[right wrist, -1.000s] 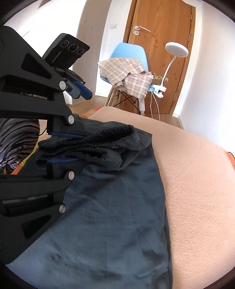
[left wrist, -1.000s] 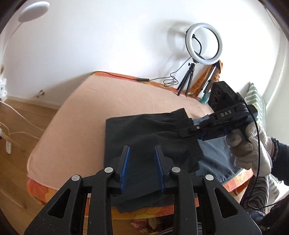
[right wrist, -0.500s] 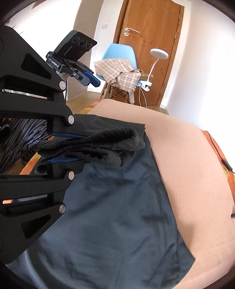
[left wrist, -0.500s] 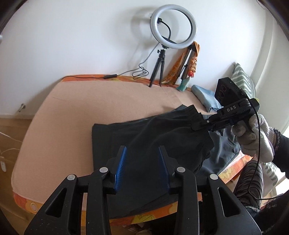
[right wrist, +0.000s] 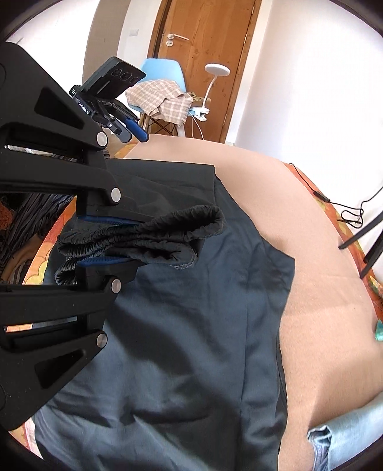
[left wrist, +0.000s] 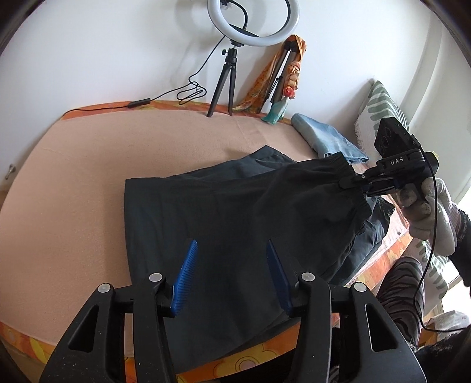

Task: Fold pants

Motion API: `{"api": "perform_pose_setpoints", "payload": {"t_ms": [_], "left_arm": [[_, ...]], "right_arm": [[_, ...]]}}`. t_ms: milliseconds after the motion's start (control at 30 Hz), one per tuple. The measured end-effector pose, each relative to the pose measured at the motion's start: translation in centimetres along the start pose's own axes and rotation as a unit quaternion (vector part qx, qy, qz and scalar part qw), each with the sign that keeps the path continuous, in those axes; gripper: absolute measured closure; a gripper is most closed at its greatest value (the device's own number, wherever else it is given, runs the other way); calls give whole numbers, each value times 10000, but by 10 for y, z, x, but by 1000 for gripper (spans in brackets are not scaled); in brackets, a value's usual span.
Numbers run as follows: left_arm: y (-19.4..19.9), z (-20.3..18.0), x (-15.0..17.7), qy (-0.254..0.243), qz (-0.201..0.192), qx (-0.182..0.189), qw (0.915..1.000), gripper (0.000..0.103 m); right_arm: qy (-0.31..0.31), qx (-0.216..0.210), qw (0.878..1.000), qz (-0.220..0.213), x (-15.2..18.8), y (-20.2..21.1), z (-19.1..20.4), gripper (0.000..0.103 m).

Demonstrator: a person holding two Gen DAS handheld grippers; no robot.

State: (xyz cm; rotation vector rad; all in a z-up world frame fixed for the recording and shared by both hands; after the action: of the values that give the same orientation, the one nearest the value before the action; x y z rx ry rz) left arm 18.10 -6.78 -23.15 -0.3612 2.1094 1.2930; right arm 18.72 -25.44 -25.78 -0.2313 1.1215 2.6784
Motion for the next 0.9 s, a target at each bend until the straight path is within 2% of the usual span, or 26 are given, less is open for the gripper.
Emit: {"api": "perform_pose_setpoints", "payload": {"t_ms": [400,533,833,900], "left_arm": [[-26,-12,3,3,190,-7,9998,55],[-35,-20,7,-68,295,15,9995,51],[-46,-31,5,-93,399,-17,9992,50],[-47,-30,5,-53,411,-64,9991,44]], "right_arm": [[-250,559,9980,-172,-3,74,-73,84],[-310,789,9963,-170,-5,99,-97,84],[-524,1544,9861,-307,-11,141,-160,84],[-616,1551,9853,-358,-14,144,-171,84]]}}
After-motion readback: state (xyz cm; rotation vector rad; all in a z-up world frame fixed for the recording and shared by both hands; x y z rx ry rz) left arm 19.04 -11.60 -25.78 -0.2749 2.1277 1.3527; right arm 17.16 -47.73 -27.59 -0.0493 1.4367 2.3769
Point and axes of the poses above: each gripper's, at about its wrist camera, not at the fingertips, and y roughly against the way its jaws point, z to its left, x to its underside, the point moved 10 cm from there along -y, roughly the way its jaws point, and after that the axes turned 5 degrees about y, right-handed, at the moved point
